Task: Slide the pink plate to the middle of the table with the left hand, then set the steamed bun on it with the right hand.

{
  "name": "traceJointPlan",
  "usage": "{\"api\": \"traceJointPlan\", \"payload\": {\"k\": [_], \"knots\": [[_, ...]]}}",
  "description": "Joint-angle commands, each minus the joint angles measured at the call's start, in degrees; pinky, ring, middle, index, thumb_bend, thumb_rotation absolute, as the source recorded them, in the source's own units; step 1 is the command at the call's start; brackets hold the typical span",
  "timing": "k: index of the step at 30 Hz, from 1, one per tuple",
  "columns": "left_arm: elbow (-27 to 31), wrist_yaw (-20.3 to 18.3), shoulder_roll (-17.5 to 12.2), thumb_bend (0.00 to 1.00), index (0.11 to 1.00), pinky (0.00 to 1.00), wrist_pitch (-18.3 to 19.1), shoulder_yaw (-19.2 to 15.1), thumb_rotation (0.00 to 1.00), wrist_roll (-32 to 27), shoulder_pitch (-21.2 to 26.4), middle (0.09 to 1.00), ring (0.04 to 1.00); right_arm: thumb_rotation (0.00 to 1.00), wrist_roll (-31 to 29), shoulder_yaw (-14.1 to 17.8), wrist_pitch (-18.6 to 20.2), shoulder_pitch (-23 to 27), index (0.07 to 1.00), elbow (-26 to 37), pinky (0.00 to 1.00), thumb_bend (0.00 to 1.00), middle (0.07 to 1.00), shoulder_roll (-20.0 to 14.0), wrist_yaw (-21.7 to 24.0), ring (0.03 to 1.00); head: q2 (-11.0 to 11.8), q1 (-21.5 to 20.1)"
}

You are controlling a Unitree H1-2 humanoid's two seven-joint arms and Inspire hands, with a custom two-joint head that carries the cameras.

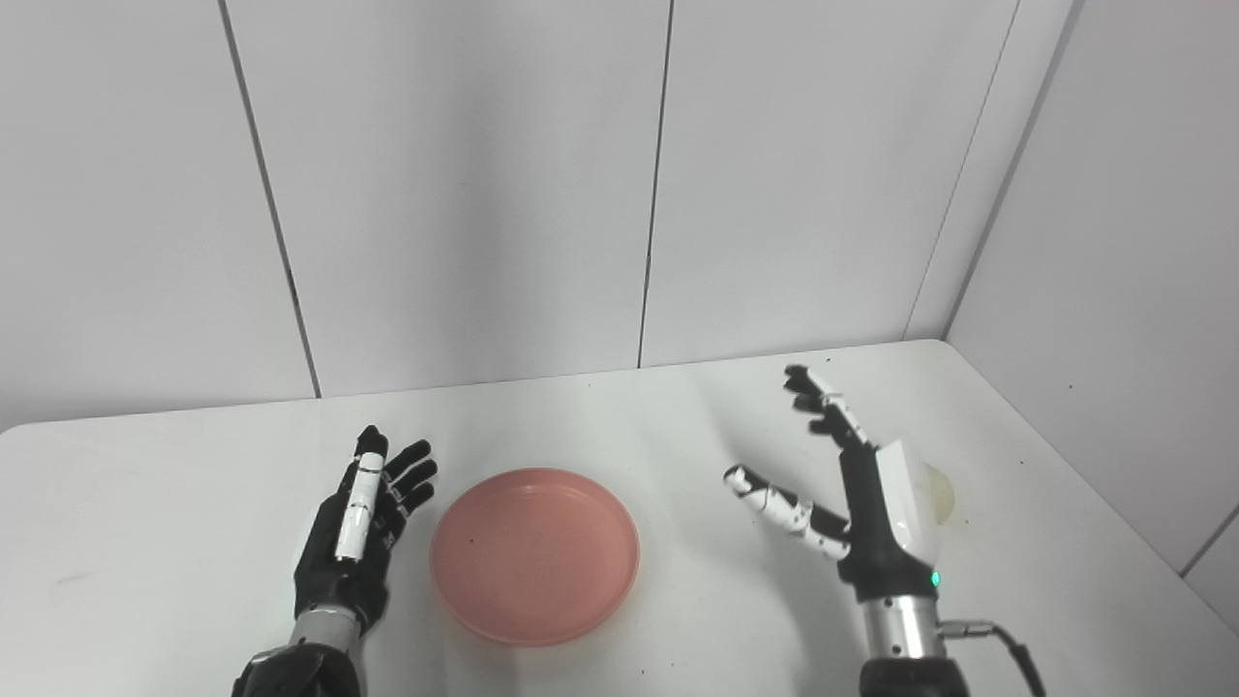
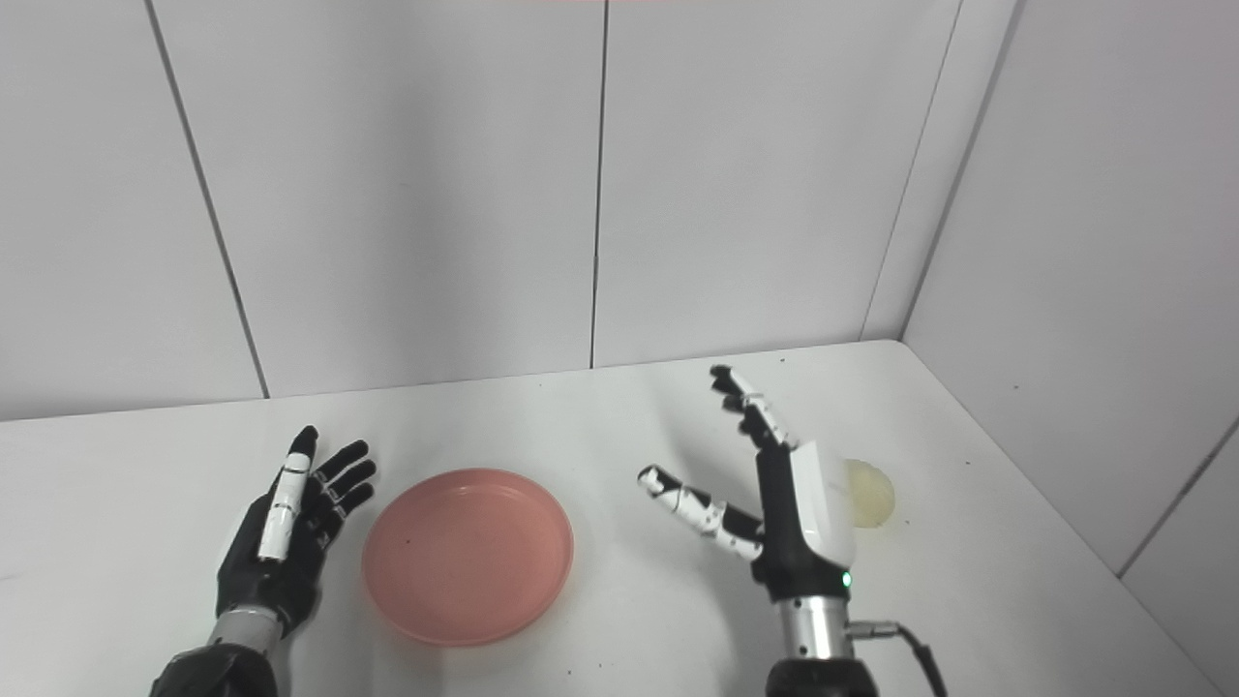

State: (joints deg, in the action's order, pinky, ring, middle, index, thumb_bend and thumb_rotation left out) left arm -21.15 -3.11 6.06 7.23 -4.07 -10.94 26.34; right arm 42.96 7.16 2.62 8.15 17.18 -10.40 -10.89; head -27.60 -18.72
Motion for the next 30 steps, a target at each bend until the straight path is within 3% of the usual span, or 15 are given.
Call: {"api": "traceJointPlan", "payload": {"k": [1, 3, 7, 9, 17, 22, 24, 27, 30], "knots": [[-0.2, 0.0, -0.6, 0.61, 1.0, 0.83, 0.7, 0.1, 0.73, 0.1, -0.1, 0.79, 0.8, 0.7, 2.8, 0.8, 4.9, 1.2, 0.784, 2.3, 0.76, 0.86, 0.805, -1.4, 2.3, 0.795, 0.0, 0.1], [-0.2, -0.1, -0.5, 0.61, 1.0, 0.83, 0.7, 0.0, 0.73, -0.1, -0.1, 0.787, 0.799, 0.66, 3.3, 1.2, 7.8, 1.4, 0.783, 3.3, 0.79, 0.86, 0.812, -2.3, 4.4, 0.81, -0.1, 0.1], [0.3, -0.2, -0.5, 0.6, 1.0, 0.83, 1.1, 0.4, 0.74, 0.1, -0.2, 0.774, 0.796, 0.61, 5.0, 1.3, 12.4, 1.8, 0.783, 4.0, 0.76, 0.89, 0.809, -3.7, 7.4, 0.791, -0.1, 0.3], [0.3, -0.3, -0.6, 0.61, 1.0, 0.83, 1.2, 0.5, 0.74, 0.3, -0.2, 0.767, 0.797, 0.62, 7.3, 1.0, 15.1, 2.4, 0.793, 4.1, 0.84, 0.89, 0.81, -4.6, 9.3, 0.788, -0.1, 0.4], [1.3, -0.1, -0.6, 0.6, 1.0, 0.81, 1.9, 0.9, 0.73, 0.4, -0.6, 0.764, 0.79, 0.58, 12.4, 1.1, 23.3, 6.6, 0.802, 3.9, 0.94, 0.92, 0.824, -9.6, 17.7, 0.779, -0.5, 0.6], [1.4, 0.1, -0.5, 0.59, 1.0, 0.81, 2.2, 1.1, 0.74, 0.7, -0.5, 0.764, 0.783, 0.49, 16.7, 3.3, 24.3, 8.9, 0.783, 2.9, 0.92, 0.96, 0.811, -10.8, 25.0, 0.752, -0.4, 0.7], [1.6, 0.1, -0.5, 0.59, 1.0, 0.8, 2.4, 1.3, 0.73, 0.8, -0.5, 0.768, 0.779, 0.43, 17.9, 4.5, 24.3, 9.6, 0.783, 2.1, 0.95, 0.96, 0.82, -10.9, 26.9, 0.785, -0.5, 0.6], [1.4, 0.1, -0.7, 0.59, 1.0, 0.79, 2.5, 1.3, 0.74, 0.9, -0.3, 0.769, 0.778, 0.42, 20.2, 5.9, 24.3, 10.3, 0.789, 0.8, 0.98, 0.98, 0.825, -11.0, 29.4, 0.802, -0.6, 0.2], [1.2, -0.1, -0.7, 0.59, 1.0, 0.8, 2.5, 1.2, 0.73, 0.6, -0.2, 0.767, 0.778, 0.41, 23.0, 6.5, 24.3, 10.7, 0.792, -0.4, 1.0, 1.0, 0.816, -11.2, 31.2, 0.759, -0.7, 0.1]]}}
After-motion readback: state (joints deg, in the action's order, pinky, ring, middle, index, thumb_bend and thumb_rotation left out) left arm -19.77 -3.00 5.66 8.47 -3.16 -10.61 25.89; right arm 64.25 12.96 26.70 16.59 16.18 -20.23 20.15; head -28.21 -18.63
